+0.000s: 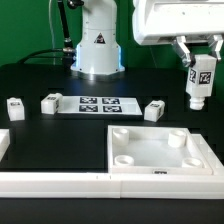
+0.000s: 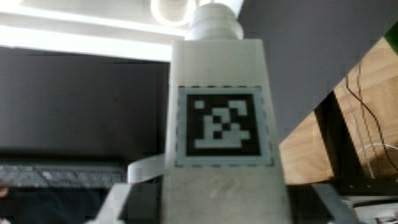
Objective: Assemble square table
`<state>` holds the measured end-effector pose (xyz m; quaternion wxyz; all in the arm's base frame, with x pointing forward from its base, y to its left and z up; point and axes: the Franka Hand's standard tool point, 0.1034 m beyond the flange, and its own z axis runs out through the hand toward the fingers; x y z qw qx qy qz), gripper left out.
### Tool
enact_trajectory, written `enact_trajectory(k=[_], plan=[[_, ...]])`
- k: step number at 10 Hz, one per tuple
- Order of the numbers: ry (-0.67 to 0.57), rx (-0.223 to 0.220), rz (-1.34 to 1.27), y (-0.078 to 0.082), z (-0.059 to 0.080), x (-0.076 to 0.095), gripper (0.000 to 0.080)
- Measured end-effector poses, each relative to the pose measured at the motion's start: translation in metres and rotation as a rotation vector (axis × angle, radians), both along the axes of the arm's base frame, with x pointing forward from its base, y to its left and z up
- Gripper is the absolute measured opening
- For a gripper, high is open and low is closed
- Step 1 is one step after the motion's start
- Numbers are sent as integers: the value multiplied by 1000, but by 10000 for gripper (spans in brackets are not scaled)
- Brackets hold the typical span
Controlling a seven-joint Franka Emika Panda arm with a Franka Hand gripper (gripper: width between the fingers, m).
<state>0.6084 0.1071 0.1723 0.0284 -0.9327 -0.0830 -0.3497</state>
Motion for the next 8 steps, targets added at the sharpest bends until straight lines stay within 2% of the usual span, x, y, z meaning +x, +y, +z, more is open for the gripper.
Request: enact_trajectory(k=[1, 2, 3, 7, 8], plan=[[10, -35, 17, -12, -11, 8, 291], [0, -54, 26, -20, -10, 21, 291], [-12, -56, 29, -18, -8, 30, 291], [4, -55, 31, -18, -11, 29, 291], [16, -61, 31, -22, -15, 31, 291]])
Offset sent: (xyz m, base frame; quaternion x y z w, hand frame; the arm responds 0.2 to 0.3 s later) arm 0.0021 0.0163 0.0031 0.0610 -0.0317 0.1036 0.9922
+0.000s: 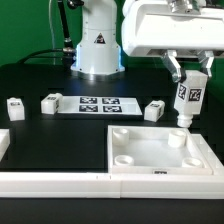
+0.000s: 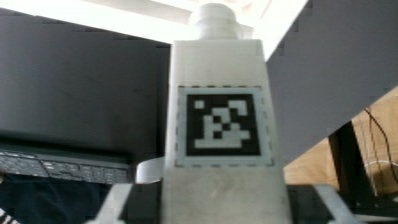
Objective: Assemble square table
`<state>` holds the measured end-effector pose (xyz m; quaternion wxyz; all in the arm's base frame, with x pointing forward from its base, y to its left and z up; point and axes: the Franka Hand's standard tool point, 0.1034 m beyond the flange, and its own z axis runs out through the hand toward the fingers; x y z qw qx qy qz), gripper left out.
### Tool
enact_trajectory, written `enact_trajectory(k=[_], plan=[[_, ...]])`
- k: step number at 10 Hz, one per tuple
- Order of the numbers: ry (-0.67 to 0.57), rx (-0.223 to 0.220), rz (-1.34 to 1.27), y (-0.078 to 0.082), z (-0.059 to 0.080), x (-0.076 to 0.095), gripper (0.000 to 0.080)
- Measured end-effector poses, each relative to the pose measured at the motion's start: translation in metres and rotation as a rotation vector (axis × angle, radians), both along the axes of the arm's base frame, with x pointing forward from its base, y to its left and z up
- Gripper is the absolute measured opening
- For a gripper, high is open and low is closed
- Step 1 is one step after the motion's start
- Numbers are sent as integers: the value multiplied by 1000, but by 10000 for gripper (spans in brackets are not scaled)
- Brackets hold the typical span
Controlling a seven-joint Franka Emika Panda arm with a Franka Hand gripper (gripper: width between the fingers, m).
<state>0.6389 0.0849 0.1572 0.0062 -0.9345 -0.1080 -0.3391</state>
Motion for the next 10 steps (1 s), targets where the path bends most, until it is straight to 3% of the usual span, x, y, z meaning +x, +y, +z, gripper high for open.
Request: enact_trajectory(k=[2, 4, 5, 10], plan=[[68, -7, 0, -14, -3, 17, 291], [69, 31, 1, 15, -29, 17, 291], [72, 36, 2, 22, -34, 19, 291], [81, 23, 9, 17, -41, 17, 292]])
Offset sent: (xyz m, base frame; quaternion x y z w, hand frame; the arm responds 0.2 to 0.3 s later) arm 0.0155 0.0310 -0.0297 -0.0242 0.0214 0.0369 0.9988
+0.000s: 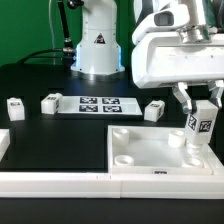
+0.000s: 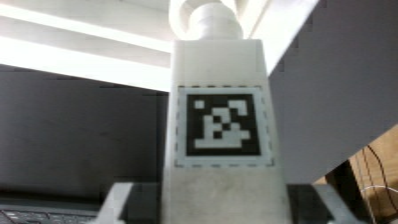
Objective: Assemble square table
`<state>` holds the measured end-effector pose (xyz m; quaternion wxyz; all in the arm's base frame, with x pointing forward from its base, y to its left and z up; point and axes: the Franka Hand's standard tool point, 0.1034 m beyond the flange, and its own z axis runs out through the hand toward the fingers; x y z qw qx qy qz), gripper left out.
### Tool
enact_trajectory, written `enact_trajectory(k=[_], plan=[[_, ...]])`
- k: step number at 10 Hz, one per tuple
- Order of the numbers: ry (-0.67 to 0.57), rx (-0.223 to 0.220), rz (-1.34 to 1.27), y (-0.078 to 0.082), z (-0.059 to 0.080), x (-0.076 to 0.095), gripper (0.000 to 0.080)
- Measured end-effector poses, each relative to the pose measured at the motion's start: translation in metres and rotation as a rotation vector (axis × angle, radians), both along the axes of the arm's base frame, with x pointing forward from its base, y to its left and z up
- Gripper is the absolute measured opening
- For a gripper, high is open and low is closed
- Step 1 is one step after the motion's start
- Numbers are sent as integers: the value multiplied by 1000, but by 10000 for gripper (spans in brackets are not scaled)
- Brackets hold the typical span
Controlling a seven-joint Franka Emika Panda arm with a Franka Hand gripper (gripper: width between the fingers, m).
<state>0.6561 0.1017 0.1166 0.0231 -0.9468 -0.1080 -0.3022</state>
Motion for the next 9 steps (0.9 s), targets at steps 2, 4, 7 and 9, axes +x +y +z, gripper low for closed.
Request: enact_trajectory(k=[2, 4, 7, 9], plan=[[5, 0, 1, 1, -6, 1, 292], [4, 1, 3, 4, -12, 2, 292], [-2, 0, -3, -1, -13, 3, 292], [-12, 1, -2, 1, -17, 4, 292]])
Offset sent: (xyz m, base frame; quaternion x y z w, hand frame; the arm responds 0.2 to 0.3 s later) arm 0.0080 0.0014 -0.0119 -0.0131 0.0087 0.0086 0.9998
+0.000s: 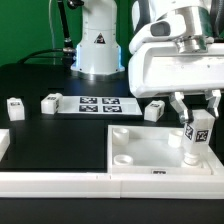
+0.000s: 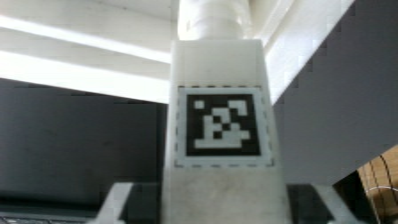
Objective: Assemble square table
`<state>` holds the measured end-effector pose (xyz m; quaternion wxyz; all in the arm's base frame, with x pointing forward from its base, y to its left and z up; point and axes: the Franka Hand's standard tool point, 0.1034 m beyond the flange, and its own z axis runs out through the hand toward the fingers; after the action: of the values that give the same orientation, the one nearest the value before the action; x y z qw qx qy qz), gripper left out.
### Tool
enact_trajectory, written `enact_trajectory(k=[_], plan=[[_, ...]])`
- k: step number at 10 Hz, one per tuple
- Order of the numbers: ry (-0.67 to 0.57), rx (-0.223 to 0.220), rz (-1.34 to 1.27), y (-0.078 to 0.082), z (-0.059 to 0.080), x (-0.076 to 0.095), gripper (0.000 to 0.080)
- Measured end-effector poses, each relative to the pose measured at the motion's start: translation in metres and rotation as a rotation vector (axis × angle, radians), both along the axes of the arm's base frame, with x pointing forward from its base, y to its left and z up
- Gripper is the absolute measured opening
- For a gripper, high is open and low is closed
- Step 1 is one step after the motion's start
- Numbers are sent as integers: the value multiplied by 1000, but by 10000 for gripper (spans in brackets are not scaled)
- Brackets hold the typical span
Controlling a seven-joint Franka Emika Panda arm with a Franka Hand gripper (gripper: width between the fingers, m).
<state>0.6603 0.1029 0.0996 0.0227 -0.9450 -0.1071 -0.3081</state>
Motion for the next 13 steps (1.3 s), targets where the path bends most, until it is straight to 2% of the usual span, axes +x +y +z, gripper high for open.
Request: enact_trajectory(k=[3, 6, 7, 8, 9, 13], plan=[[16, 2, 1, 4, -11, -5, 292], [14, 1, 1, 4, -11, -5, 306], [14, 1, 1, 4, -11, -5, 478], [15, 1, 1, 4, -11, -5, 610], [15, 1, 1, 4, -11, -5, 637], [15, 1, 1, 4, -11, -5, 649]])
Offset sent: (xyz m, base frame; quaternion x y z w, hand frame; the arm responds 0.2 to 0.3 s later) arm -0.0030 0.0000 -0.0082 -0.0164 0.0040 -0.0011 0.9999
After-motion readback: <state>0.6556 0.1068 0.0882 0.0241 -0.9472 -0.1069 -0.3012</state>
